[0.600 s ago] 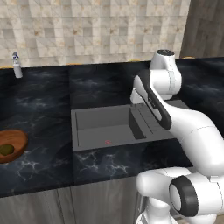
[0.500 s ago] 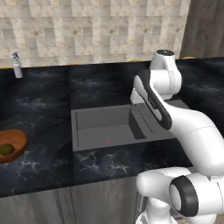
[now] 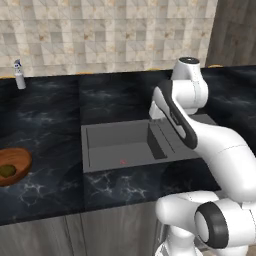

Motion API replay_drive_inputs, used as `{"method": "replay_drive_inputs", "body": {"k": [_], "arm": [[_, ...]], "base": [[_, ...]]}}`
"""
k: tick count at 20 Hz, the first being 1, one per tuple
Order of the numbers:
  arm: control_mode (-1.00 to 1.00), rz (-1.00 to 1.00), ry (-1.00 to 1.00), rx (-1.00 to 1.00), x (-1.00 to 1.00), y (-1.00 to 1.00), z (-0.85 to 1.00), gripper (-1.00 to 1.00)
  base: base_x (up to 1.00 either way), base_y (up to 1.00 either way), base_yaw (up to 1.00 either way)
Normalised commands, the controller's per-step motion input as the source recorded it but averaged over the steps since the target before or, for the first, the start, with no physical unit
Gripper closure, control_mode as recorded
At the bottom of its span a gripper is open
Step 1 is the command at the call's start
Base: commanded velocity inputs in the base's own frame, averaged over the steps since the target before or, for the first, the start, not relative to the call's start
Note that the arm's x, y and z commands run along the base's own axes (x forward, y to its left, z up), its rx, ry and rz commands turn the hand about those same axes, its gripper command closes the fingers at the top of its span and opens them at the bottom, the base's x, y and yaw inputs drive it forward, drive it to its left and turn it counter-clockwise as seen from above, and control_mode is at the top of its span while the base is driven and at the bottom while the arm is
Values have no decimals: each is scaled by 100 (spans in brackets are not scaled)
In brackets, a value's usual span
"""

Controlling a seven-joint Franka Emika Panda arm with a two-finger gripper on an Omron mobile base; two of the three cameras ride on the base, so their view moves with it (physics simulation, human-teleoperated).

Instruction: Move the mug from next to the sink to the open cabinet. Then, move the bowl with the avocado to the fridge to clear the area for faucet cleaning.

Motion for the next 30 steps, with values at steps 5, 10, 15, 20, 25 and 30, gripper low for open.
{"method": "replay_drive_inputs", "body": {"k": [5, 10, 15, 20, 25, 30], "arm": [[100, 0, 0, 0, 0, 0, 0, -100], [100, 0, 0, 0, 0, 0, 0, -100], [100, 0, 0, 0, 0, 0, 0, -100], [100, 0, 0, 0, 0, 0, 0, -100], [100, 0, 0, 0, 0, 0, 0, -100], [100, 0, 0, 0, 0, 0, 0, -100]], "base": [[-60, 7, 0], [-29, 45, 0], [2, 98, 0], [0, 100, 0], [3, 100, 0], [16, 99, 0]]}}
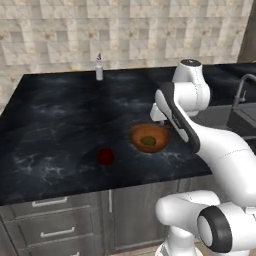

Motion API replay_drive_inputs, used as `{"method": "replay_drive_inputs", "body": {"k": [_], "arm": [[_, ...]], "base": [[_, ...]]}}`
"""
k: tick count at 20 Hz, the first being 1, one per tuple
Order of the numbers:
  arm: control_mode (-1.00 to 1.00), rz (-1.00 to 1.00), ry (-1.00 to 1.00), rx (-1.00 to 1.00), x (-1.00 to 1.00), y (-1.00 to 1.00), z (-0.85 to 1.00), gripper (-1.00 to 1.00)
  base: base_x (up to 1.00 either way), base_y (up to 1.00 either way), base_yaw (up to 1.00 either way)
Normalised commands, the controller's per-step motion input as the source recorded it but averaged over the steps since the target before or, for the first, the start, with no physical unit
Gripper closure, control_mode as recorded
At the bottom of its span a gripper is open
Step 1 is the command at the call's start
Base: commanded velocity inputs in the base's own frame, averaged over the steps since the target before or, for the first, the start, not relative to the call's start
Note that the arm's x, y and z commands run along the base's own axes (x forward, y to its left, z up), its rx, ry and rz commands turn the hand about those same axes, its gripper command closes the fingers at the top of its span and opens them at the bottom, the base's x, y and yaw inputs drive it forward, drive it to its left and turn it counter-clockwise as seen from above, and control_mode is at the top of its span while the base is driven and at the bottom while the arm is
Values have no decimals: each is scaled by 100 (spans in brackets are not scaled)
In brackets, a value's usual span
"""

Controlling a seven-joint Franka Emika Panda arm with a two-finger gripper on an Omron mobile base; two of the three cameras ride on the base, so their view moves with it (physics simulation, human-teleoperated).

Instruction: Move the mug from next to the sink to the open cabinet. Then, move the bowl with the avocado to the fridge to clear the area for faucet cleaning.

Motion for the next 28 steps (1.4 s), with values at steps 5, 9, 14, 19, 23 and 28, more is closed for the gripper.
{"method": "replay_drive_inputs", "body": {"k": [5, 9, 14, 19, 23, 28], "arm": [[100, 0, 0, 0, 0, 0, 0, -100], [100, 0, 0, 0, 0, 0, 0, -100], [100, 0, 0, 0, 0, 0, 0, -100], [100, 0, 0, 0, 0, 0, 0, -100], [100, 0, 0, 0, 0, 0, 0, -100], [100, 0, 0, 0, 0, 0, 0, -100]], "base": [[24, 82, 0], [31, 66, 0], [23, 24, 0], [34, 0, -1], [19, 0, 0], [-11, -16, 0]]}}
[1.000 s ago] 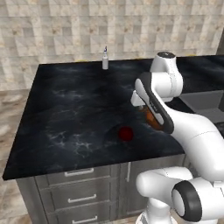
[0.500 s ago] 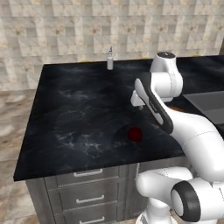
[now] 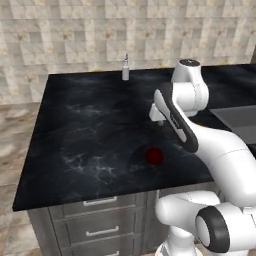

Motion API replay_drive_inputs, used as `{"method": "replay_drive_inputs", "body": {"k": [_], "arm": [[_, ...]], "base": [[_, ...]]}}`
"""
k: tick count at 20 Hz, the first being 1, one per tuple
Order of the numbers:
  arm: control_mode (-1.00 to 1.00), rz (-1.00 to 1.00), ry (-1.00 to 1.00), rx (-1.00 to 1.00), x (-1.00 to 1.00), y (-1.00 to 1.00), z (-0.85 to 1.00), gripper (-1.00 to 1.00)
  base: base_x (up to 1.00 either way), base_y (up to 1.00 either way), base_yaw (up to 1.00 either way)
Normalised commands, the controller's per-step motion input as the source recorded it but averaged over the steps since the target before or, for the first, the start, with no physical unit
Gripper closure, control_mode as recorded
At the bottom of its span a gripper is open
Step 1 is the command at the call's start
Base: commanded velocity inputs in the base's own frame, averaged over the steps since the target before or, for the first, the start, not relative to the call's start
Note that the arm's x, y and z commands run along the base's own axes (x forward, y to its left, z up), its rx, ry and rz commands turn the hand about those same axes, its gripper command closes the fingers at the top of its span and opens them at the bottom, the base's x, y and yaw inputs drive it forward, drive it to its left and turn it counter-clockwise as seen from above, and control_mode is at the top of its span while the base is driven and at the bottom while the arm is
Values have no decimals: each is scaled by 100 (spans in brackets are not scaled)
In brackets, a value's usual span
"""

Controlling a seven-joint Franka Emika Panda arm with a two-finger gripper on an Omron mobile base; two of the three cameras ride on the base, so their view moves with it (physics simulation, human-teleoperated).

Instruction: Move the mug from next to the sink to the open cabinet. Then, move the bowl with the avocado to the fridge to clear the area for faucet cleaning.

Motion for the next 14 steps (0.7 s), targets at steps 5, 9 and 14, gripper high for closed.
{"method": "replay_drive_inputs", "body": {"k": [5, 9, 14], "arm": [[100, 0, 0, 0, 0, 0, 0, -100], [100, 0, 0, 0, 0, 0, 0, -100], [100, 0, 0, 0, 0, 0, 0, -100]], "base": [[-36, -91, 0], [-5, -41, 0], [17, 0, 0]]}}
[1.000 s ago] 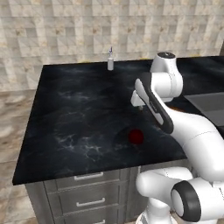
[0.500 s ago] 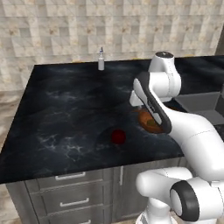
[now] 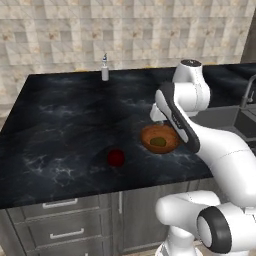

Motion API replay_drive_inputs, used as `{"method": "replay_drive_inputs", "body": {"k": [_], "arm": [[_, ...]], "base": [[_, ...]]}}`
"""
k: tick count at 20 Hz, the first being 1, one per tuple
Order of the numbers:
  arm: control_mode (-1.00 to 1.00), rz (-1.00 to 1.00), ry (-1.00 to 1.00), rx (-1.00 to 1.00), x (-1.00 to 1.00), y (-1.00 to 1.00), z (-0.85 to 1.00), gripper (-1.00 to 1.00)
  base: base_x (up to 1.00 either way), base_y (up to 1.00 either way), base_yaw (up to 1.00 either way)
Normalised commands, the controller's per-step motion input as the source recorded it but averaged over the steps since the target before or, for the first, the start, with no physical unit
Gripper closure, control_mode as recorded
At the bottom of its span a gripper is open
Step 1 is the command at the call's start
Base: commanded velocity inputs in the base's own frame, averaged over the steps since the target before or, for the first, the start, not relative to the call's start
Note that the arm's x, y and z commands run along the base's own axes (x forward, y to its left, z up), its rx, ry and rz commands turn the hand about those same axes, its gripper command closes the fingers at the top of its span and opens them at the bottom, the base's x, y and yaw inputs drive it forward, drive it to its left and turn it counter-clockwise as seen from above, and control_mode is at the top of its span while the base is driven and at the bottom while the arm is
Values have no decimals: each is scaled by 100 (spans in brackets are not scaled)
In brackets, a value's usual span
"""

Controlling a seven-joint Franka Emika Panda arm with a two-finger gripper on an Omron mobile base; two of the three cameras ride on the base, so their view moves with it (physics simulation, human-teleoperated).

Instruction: Move the mug from next to the sink to the open cabinet. Then, move the bowl with the avocado to the fridge to clear the area for faucet cleaning.

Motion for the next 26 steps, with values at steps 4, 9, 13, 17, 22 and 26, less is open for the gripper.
{"method": "replay_drive_inputs", "body": {"k": [4, 9, 13, 17, 22, 26], "arm": [[-100, 0, 0, 0, 13, 0, 0, -100], [-100, 0, 0, -3, 65, 28, -8, -100], [-100, 0, 2, -6, 74, 60, -29, -100], [-100, 1, 7, -1, 36, 30, -54, -100], [-100, 0, 0, 0, 0, -4, -63, -100], [-100, 0, 0, -5, 17, 0, -51, -100]], "base": [[9, 0, 0], [0, 0, 0], [0, 0, 0], [0, 0, 0], [0, 0, 0], [0, 0, 0]]}}
